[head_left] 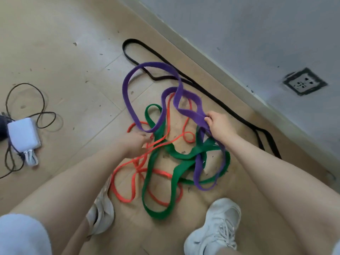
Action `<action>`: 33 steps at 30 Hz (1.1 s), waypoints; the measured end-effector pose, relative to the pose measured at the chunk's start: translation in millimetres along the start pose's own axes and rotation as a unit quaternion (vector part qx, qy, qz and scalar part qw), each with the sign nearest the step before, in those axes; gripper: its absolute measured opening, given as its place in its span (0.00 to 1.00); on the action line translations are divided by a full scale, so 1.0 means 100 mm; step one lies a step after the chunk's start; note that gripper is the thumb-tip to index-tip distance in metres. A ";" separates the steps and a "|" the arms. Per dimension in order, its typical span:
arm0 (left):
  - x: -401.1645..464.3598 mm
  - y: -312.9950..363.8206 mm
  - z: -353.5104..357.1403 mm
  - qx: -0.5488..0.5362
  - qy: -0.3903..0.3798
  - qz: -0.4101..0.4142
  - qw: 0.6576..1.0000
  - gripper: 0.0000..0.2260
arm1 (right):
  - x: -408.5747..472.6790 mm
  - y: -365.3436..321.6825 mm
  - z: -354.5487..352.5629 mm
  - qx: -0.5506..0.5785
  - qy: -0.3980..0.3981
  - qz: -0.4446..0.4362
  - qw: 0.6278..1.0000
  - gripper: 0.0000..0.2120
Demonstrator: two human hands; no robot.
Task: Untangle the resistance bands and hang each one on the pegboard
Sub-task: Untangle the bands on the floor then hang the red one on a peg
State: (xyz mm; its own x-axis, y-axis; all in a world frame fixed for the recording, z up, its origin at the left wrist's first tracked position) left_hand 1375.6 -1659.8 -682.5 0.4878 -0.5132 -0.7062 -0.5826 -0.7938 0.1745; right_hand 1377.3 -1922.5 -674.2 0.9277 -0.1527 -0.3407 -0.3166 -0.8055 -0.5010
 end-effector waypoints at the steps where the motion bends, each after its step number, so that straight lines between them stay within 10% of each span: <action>1: 0.10 -0.05 -0.06 -0.031 0.035 -0.019 0.999 0.18 | 0.09 0.03 -0.03 -0.011 0.041 0.002 0.999 0.11; 8: 0.77 0.16 0.04 -0.042 0.205 0.057 0.976 0.17 | 0.73 0.23 -0.26 0.029 0.165 0.047 0.985 0.17; 14: 1.22 0.75 0.32 0.001 0.095 0.156 0.983 0.34 | -0.11 0.52 0.38 -0.182 0.011 -0.162 0.970 0.13; 20: 1.31 1.08 0.54 0.030 0.108 0.132 0.985 0.29 | -0.79 0.97 0.82 -0.270 -0.169 -0.009 0.948 0.24; 33: 0.79 0.64 0.09 -0.174 0.197 -0.030 0.964 0.23 | -0.62 0.57 -0.11 -0.014 -0.021 -0.140 0.990 0.07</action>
State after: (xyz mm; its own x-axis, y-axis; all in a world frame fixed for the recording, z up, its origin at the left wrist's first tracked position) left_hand 1371.2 -1748.1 -732.9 0.7636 -0.4916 -0.4186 -0.3243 -0.8526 0.4097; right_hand 1303.8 -1965.2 -672.3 0.9691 0.1021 -0.2246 -0.0418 -0.8291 -0.5576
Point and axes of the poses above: each hand's wrist, its own x-axis towards the middle knuckle, its own z-axis out of the palm, y = z × x, the point moved 3 cm from there along x, towards the middle knuckle, and after that the axes turned 5 degrees about x, right-handed, at the moved point
